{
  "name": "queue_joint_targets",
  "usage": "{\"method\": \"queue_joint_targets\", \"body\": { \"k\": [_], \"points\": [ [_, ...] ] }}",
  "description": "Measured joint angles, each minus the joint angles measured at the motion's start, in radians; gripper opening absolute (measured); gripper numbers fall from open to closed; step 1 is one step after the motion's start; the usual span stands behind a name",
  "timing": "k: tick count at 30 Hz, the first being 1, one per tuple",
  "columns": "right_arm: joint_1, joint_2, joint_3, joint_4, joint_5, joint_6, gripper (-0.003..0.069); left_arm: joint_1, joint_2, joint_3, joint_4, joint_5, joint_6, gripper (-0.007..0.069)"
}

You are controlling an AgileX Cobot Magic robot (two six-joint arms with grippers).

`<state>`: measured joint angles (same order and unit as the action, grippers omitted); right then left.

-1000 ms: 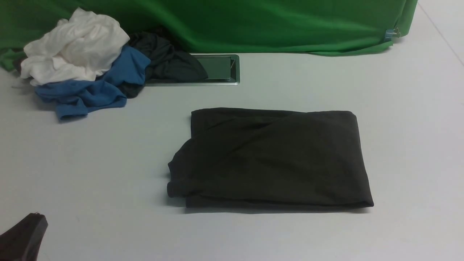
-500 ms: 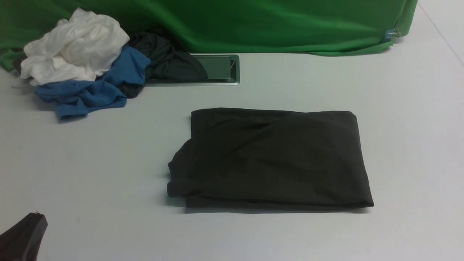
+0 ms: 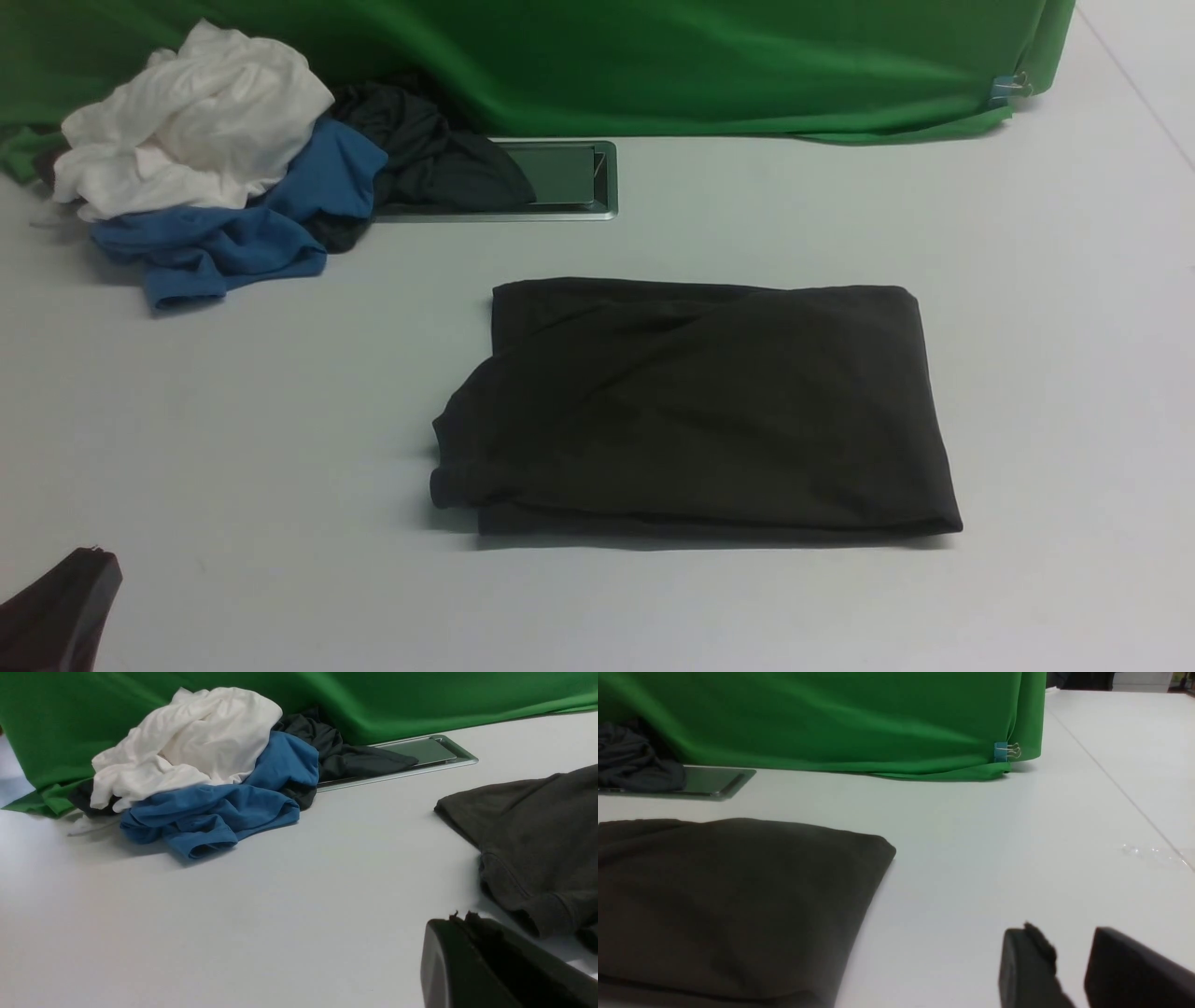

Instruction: Fold a long-sleeved shirt on a white desktop.

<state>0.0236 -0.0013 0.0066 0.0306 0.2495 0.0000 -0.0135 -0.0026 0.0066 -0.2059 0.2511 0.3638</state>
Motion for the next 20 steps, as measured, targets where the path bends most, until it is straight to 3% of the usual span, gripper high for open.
{"method": "queue_joint_targets", "body": {
  "k": [20],
  "points": [
    [0.000, 0.000, 0.000, 0.000, 0.000, 0.000, 0.0239, 0.000, 0.000, 0.000, 0.000, 0.000, 0.001, 0.0018]
  ]
}}
